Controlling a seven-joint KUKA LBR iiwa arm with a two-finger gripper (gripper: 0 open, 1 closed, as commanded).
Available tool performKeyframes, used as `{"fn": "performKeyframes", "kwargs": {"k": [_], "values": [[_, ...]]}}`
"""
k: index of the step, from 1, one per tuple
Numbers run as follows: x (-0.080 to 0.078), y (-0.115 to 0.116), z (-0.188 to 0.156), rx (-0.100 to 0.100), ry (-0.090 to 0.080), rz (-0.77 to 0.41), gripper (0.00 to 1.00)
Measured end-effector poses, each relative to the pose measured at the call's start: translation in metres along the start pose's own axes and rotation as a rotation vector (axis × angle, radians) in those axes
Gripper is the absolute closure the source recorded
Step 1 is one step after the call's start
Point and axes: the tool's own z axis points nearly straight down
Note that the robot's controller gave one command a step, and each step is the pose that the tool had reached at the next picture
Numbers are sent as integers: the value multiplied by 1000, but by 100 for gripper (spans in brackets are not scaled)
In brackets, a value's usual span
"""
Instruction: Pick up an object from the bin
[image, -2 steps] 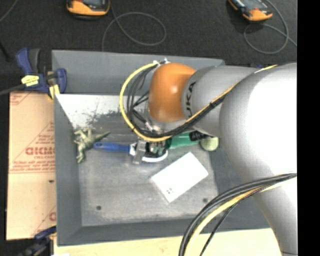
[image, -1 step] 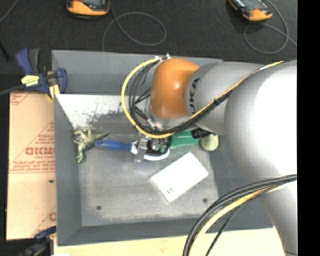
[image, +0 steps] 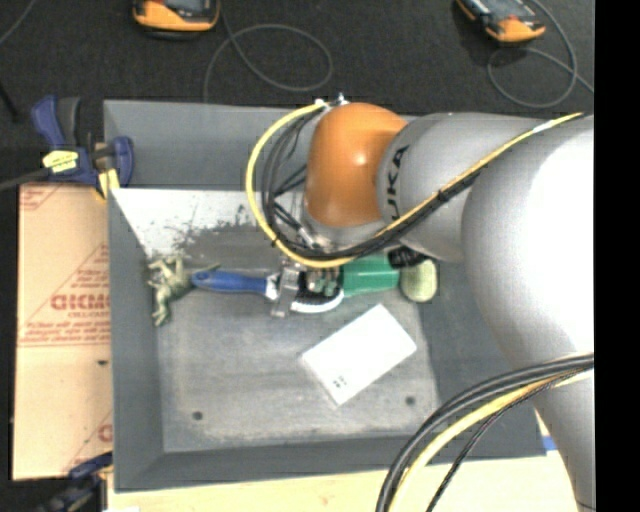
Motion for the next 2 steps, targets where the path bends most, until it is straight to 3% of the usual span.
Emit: {"fn": "performKeyframes", "kwargs": {"k": [2], "values": [[-1,0,-20,-2,-7,0,100]]}}
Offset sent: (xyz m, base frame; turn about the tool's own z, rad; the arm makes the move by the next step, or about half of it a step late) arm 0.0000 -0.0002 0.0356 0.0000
